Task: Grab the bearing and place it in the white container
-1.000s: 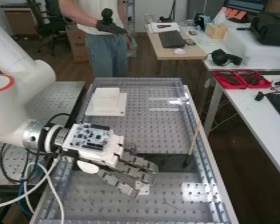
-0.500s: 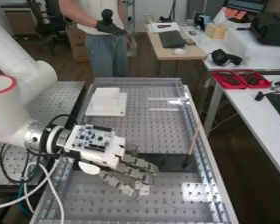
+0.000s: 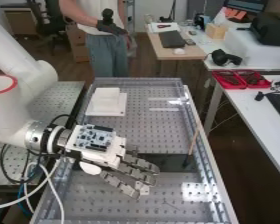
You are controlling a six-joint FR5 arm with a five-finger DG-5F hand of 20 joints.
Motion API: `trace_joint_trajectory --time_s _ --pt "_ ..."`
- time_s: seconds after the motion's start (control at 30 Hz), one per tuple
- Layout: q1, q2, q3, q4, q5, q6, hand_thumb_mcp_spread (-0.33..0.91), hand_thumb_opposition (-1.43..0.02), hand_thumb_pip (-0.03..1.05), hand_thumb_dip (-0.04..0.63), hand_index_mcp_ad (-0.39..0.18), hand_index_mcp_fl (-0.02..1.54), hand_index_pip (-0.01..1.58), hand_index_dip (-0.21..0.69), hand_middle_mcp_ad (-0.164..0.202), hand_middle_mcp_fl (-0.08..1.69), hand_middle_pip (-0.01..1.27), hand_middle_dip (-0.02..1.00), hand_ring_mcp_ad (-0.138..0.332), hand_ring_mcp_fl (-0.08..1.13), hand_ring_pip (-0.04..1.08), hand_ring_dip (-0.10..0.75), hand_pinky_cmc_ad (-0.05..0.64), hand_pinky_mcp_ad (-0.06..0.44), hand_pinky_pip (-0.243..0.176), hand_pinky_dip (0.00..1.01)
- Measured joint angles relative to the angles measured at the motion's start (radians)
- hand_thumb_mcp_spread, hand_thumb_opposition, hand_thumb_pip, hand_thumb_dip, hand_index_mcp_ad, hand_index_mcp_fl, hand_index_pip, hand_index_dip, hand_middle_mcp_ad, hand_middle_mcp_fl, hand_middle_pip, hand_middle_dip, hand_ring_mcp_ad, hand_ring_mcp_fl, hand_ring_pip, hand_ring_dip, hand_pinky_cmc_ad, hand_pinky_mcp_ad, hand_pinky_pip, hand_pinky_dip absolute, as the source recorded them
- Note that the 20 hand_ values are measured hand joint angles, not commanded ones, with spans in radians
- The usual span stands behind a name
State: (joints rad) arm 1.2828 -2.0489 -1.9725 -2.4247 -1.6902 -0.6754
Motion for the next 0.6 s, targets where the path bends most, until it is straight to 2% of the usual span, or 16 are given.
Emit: trace_joint_trajectory --time_s 0.07,0.6 --pt "0.001 -0.001 0.000 0.000 0.000 -0.001 0.51 -0.87 0.55 0.316 -0.119 0.04 1.46 0.316 0.075 0.02 0.14 0.19 0.131 0.01 0.10 0.075 0.358 0.293 -0.028 0.19" --pt "0.000 -0.001 0.000 -0.006 -0.003 -0.004 0.51 -0.87 0.55 0.316 -0.119 0.12 1.36 0.234 0.077 0.02 0.14 0.19 0.131 0.01 0.10 0.075 0.358 0.293 -0.030 0.19"
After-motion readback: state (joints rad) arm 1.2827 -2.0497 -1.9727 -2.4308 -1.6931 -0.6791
